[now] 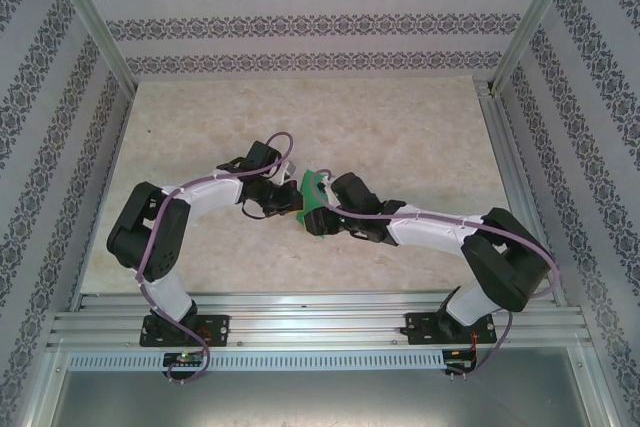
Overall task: Fold a paper plane with a square sheet of paper (fold left side to right side)
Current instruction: Third fold the triangle at the center of the table.
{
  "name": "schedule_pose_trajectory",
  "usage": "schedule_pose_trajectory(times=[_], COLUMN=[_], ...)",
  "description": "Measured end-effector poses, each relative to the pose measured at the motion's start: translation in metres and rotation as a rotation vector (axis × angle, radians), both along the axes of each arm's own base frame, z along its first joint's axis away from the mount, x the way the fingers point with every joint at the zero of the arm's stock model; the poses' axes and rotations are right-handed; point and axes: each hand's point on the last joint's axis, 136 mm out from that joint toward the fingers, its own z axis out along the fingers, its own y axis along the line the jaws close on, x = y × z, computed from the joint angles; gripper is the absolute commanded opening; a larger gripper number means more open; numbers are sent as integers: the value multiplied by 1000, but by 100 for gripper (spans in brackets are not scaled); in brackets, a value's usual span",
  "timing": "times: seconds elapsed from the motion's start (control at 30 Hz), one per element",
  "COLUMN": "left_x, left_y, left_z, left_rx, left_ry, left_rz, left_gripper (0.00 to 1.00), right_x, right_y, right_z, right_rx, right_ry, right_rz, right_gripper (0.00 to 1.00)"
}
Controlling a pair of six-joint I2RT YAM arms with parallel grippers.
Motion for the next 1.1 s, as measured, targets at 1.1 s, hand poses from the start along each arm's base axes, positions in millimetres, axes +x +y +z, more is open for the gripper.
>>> schedule_pose_trajectory(times=[1.1], left_x=[-2], left_y=[1], left_z=[-14], left_rx=[40], left_ry=[87], left_rz=[45], left_gripper=[0], right_x=[5], right_y=[38], right_z=[-16], right_rx=[-340], right_ry=[-369], right_rz=[104], right_gripper=[25])
